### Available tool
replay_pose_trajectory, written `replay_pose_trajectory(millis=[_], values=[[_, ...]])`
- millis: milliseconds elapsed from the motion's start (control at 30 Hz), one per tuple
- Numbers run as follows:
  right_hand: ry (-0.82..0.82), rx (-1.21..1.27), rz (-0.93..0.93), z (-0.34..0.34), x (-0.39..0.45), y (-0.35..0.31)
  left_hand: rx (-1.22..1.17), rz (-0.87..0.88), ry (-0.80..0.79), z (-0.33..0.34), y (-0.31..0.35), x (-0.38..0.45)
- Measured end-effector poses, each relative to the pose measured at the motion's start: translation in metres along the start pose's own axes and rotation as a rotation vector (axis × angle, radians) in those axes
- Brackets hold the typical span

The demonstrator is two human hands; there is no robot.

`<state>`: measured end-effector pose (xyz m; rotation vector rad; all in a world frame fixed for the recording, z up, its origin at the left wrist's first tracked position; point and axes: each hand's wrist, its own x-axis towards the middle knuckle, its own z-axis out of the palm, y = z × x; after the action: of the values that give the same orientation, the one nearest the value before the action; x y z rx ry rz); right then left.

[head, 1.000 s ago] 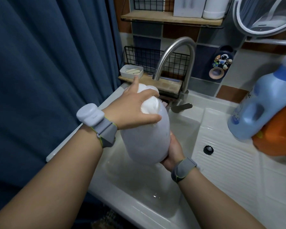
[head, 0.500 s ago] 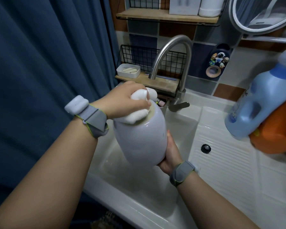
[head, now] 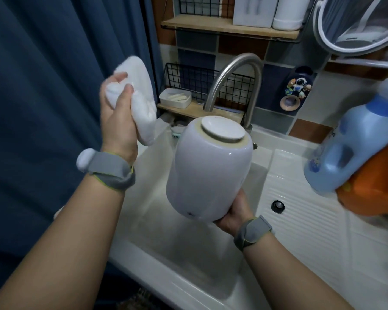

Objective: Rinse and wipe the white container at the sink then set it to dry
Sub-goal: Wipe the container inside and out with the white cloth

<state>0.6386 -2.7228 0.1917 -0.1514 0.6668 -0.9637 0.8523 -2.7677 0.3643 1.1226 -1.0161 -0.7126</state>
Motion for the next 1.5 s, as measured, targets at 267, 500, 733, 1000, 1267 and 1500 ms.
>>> replay_pose_trajectory(millis=[267,500,733,1000,1267,1500], values=[[-0.092,-0.067,0.024,0.023,0.008,0.000,0.413,0.625,-0.148,0.022,-0.033,-0.085],[0.025,-0.058,0.043,0.023,0.011,0.006,0.184,0.158,-0.250,0.004,-0.036,-0.050],[0.088,0.026,0.103,0.023,0.015,0.013,0.096,-0.110,-0.256,0.010,-0.045,-0.026],[0.114,0.066,0.078,0.017,0.009,0.013,0.187,-0.122,-0.177,0.005,-0.063,-0.046],[0.038,0.159,0.131,0.013,0.005,0.018,0.307,-0.062,-0.040,-0.005,-0.059,-0.030],[0.037,0.227,0.140,0.013,0.007,0.023,0.787,0.567,-0.508,0.010,-0.054,-0.108]])
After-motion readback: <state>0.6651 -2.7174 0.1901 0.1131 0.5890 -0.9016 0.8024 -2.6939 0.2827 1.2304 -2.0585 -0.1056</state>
